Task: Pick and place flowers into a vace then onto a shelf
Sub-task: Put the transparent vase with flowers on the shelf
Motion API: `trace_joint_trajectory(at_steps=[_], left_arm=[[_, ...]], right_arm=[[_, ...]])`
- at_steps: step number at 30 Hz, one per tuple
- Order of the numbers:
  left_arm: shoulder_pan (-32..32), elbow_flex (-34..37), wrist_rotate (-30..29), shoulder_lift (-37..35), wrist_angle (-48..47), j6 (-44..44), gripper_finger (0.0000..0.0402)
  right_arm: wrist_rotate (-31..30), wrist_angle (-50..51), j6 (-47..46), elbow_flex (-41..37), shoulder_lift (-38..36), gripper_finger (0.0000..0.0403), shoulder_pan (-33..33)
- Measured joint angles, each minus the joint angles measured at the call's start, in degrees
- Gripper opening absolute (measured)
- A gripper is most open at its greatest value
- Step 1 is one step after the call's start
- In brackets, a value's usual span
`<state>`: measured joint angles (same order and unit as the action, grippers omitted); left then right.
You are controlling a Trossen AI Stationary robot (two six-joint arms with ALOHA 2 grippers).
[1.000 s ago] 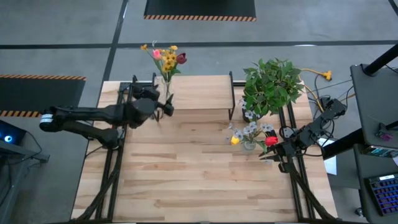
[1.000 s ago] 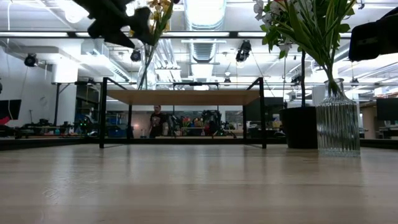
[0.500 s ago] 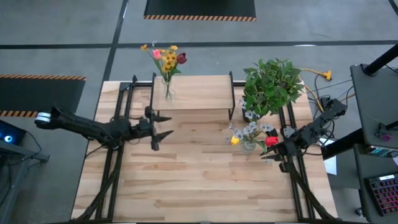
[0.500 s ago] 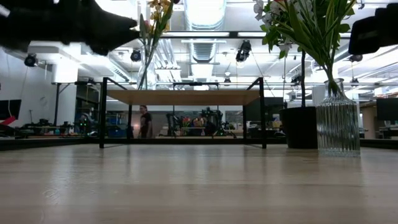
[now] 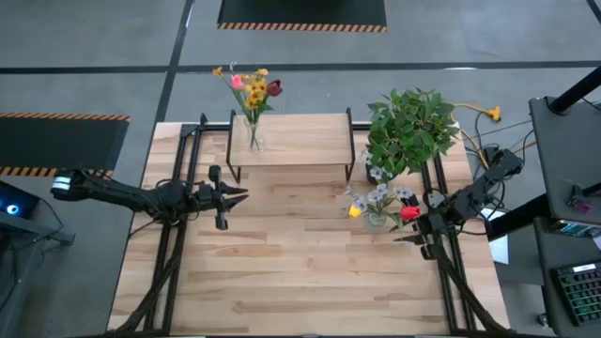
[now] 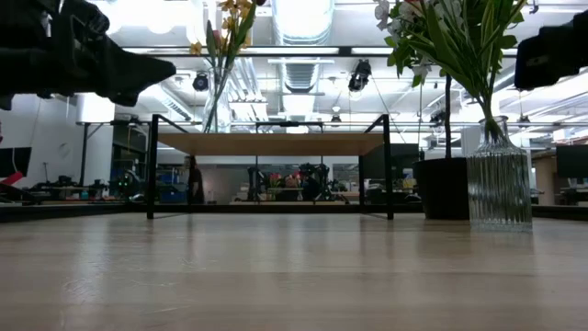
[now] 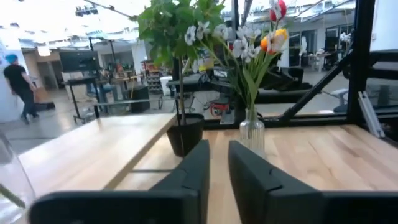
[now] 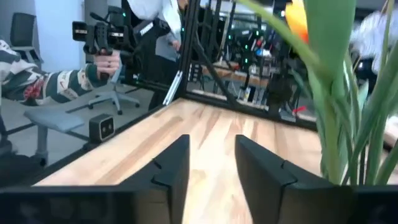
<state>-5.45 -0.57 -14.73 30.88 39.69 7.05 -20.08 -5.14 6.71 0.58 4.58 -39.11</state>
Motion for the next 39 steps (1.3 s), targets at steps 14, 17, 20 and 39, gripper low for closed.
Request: trace_joint_trajectory(at_steps=[14,17,20,39], left_arm=[[0.0,-0.9,0.3,-4.6,-7.4,-1.5,0.0003],[0.0,-0.9,-0.7,-4.6,-8.3,-1.7,0.0003],[0.0,-0.9,-2.8,-4.6,-8.4,-1.8,0.0003],[0.0,-0.9,-5.2,-4.5,-9.2,-1.6,0.0003]], right_arm=[[-10.3,1.5,-9.7,0.0,0.5,0.0206,0.0],[-10.2,2.2,-13.7,0.5,1.2,0.0203,0.0],[-8.5,2.0,-15.9,2.2,2.1,0.0199,0.0],[-14.5,33.3,-47.2,22.4,25.0,0.0193,0.0]])
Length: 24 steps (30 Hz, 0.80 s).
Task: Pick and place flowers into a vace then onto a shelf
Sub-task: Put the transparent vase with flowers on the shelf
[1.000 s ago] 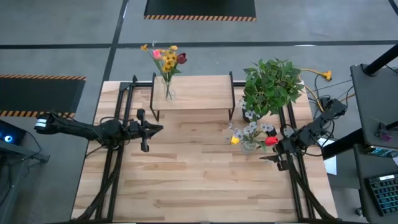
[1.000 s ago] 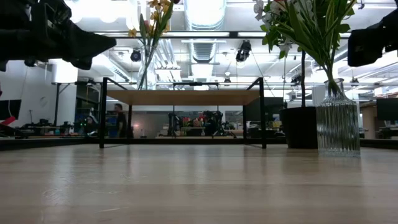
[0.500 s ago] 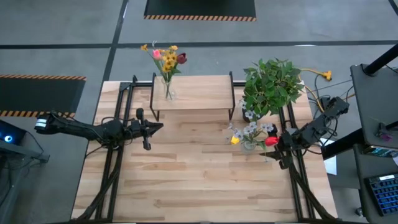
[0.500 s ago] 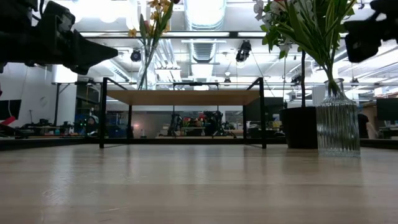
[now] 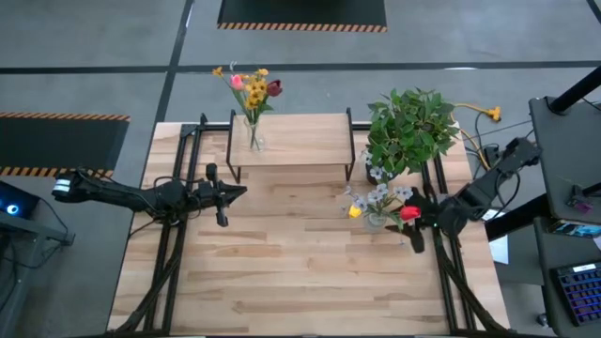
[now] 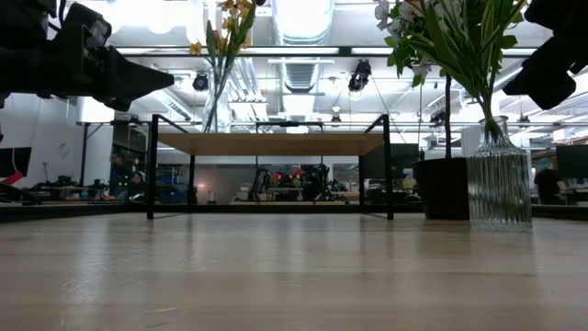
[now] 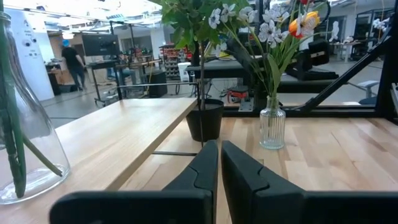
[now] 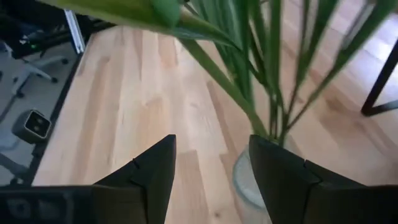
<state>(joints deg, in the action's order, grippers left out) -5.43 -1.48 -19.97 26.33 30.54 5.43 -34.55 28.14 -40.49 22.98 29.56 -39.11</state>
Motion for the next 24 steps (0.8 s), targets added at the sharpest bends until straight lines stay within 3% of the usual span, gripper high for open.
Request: trace_joint_trajectory(at_steps=[17,24], left_arm=[[0.0,0.0,0.0,0.3,0.0,0.0,0.0003],[0.0,0.3,0.0,1.1,0.0,0.0,0.0003]], right_arm=[[1.0,9.4,-16.4,5.5,17.5,0.0193,0.0],[-4.6,9.2,-16.6,5.4,22.4,0.0194,0.0]])
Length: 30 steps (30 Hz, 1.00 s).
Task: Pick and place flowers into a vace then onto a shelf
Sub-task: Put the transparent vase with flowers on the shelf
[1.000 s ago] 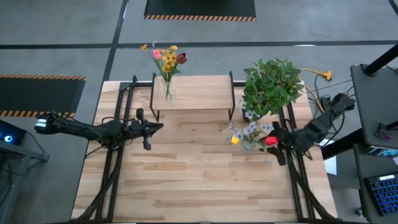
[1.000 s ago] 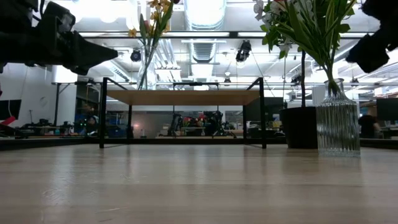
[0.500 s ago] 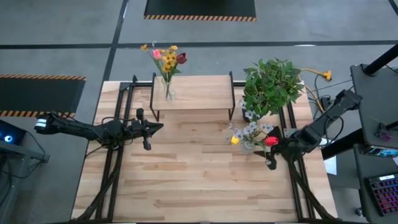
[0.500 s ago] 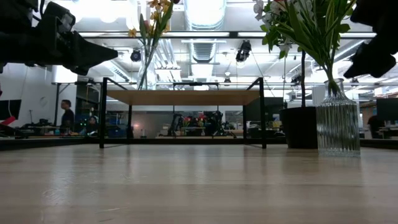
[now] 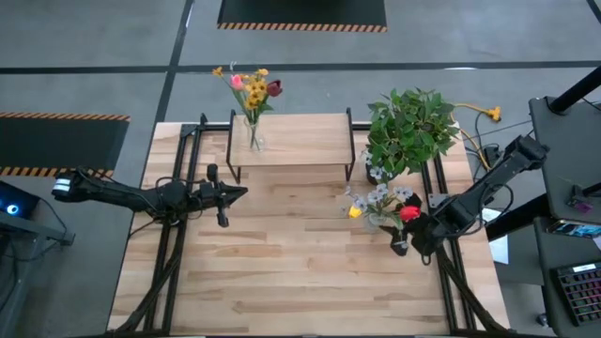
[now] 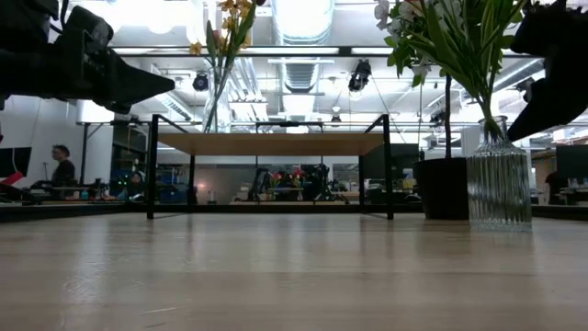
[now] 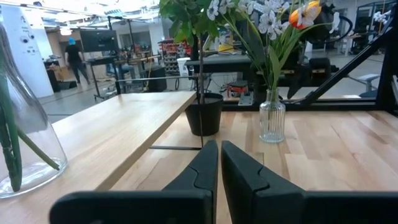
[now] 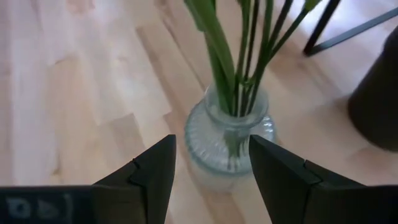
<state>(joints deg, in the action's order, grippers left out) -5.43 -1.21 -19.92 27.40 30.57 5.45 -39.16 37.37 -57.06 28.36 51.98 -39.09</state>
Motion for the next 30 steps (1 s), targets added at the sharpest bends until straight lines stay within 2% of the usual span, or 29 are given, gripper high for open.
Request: trace_joint_trajectory(at_steps=[9,17,30], left_arm=[[0.0,0.1,0.0,0.0,-0.3,0.0,0.0003],[0.0,0.1,0.0,0.0,-0.4,0.0,0.0003],[0.0,0.1,0.0,0.0,-1.2,0.0,0.0003]], right_arm=[[-3.9,-3.2,0.0,-0.1,4.6,0.0196,0.0],[-12.0,-5.8,0.0,-0.2,7.7,0.0196,0.0],[-14.8,-7.1,-4.0,-0.3,15.2,0.0192,0.0]])
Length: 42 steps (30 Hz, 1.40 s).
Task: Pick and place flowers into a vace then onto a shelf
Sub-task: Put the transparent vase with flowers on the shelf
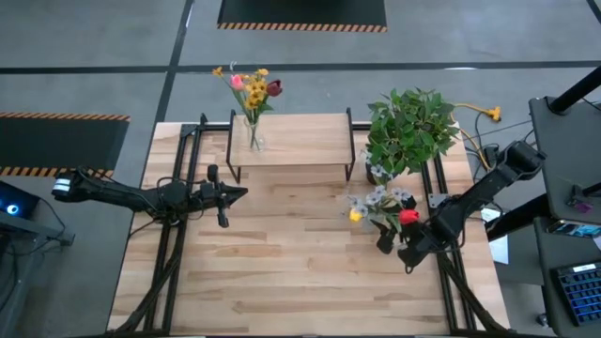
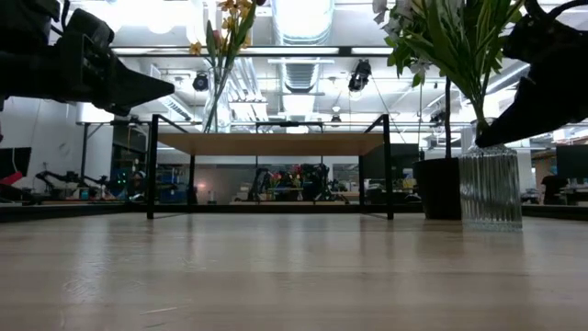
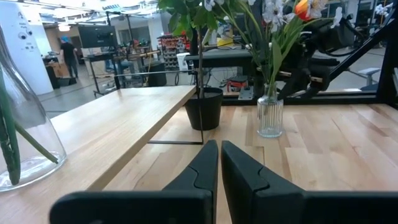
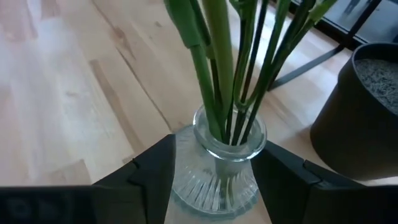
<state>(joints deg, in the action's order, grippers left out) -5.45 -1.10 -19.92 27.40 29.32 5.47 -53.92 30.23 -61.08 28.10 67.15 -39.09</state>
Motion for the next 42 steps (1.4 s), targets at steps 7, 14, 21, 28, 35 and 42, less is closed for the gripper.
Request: trace_joint_trajectory(at_steps=[7,14,21,28,35,42], left_arm=[[0.0,0.0,0.0,0.0,0.0,0.0,0.0003],[0.0,0.0,0.0,0.0,0.0,0.0,0.0003],[0.0,0.0,0.0,0.0,0.0,0.0,0.0003],[0.0,0.0,0.0,0.0,-0.1,0.0,0.0003],[0.0,0.0,0.0,0.0,-0.1,0.0,0.0003],[0.0,0.0,0.0,0.0,-0.3,0.0,0.0003]], right_arm=[[-1.7,-0.8,-0.1,0.0,0.1,0.0165,0.0],[-2.3,-2.1,-0.6,0.0,-0.4,0.0140,0.0],[-4.2,-3.0,-0.6,0.0,-0.3,0.0136,0.0],[-4.9,-3.2,-0.7,0.0,-0.3,0.0151,0.0],[-5.0,-3.2,-1.6,-0.6,-0.2,0.0177,0.2],[-6.4,-3.3,-2.5,-1.2,-0.2,0.0191,0.2]])
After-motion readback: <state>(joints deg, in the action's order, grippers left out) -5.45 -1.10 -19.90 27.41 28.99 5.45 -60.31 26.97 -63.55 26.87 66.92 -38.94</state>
